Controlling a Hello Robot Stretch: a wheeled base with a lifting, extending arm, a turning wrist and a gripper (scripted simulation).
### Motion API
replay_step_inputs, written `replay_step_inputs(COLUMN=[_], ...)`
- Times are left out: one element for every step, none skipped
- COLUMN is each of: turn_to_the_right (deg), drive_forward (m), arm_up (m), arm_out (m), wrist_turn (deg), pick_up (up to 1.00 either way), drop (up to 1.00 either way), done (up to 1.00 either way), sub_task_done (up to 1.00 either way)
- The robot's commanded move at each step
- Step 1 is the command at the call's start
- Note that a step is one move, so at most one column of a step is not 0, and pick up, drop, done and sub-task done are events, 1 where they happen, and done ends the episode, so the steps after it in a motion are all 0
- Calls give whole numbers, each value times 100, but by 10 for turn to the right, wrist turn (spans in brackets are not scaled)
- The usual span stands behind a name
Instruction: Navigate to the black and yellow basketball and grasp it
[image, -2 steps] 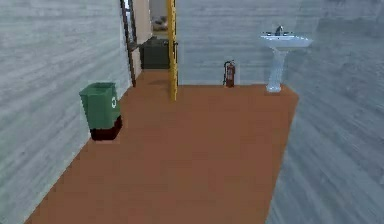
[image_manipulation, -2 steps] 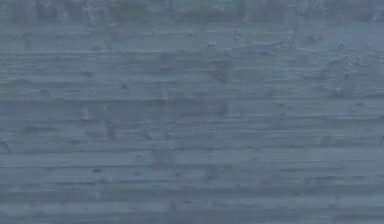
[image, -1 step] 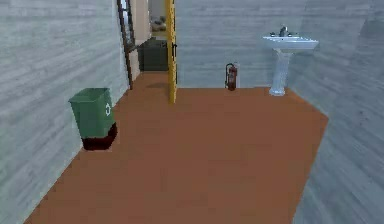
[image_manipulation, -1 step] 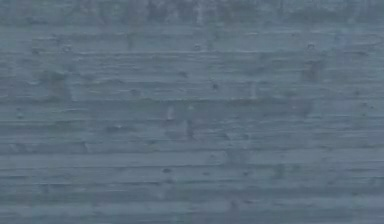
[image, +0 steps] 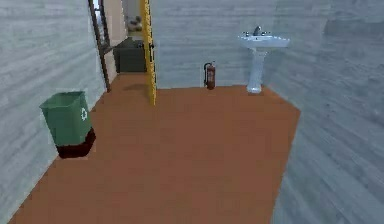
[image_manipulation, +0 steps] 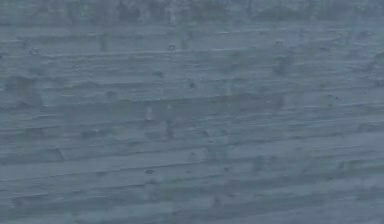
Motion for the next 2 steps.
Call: replay_step_inputs(turn_to_the_right=[0, 450], drive_forward=[90, 0], arm_up=[0, 0], arm_out=[0, 0], wrist_turn=[0, 0], pick_up=[0, 0], drop=[0, 0], done=[0, 0], sub_task_done=[0, 0])
